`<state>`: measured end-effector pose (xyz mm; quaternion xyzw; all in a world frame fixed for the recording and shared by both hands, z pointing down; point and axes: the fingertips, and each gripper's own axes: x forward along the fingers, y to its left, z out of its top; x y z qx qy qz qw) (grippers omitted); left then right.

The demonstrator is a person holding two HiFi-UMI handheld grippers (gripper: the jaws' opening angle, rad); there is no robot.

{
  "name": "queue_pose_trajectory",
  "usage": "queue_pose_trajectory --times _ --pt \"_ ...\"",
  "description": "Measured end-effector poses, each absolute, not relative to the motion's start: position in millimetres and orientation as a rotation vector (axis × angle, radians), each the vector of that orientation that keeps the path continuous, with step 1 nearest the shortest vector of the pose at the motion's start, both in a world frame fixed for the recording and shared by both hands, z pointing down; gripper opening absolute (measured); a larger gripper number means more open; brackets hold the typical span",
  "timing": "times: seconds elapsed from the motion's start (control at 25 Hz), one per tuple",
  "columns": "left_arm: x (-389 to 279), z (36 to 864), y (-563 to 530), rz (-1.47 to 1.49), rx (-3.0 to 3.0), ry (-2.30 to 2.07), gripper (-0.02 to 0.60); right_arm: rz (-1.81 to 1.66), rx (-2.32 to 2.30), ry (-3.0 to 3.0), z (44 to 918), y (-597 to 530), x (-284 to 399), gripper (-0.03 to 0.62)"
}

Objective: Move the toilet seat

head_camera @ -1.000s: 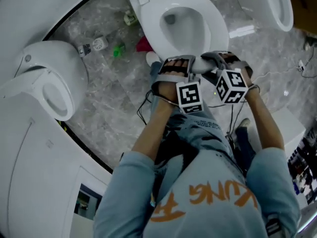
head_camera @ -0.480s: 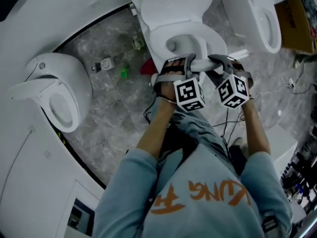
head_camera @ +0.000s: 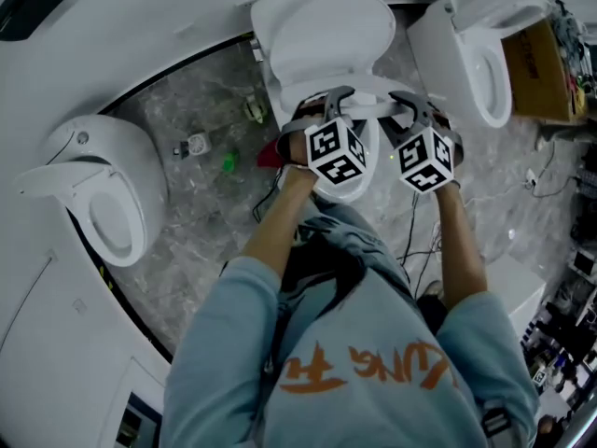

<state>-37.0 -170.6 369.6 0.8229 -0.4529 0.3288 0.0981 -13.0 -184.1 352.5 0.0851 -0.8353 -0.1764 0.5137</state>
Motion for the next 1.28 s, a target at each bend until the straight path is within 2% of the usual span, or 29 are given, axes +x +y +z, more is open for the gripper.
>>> queue_pose_trajectory --times 0.2,0.88,1.28 --pt "-58 361 -199 0.997 2.452 -1.417 0.173 -0.433 0.261 -2.039 343 -219 -39 0.189" --pt "-126 359 -279 0.857 2.481 -1.429 0.188 -0.421 0.170 -2.127 345 -302 -114 0.202" --pt "-146 362 -308 0.780 2.485 -1.443 0.192 -0.402 0.175 -2.132 352 -333 -132 0.213"
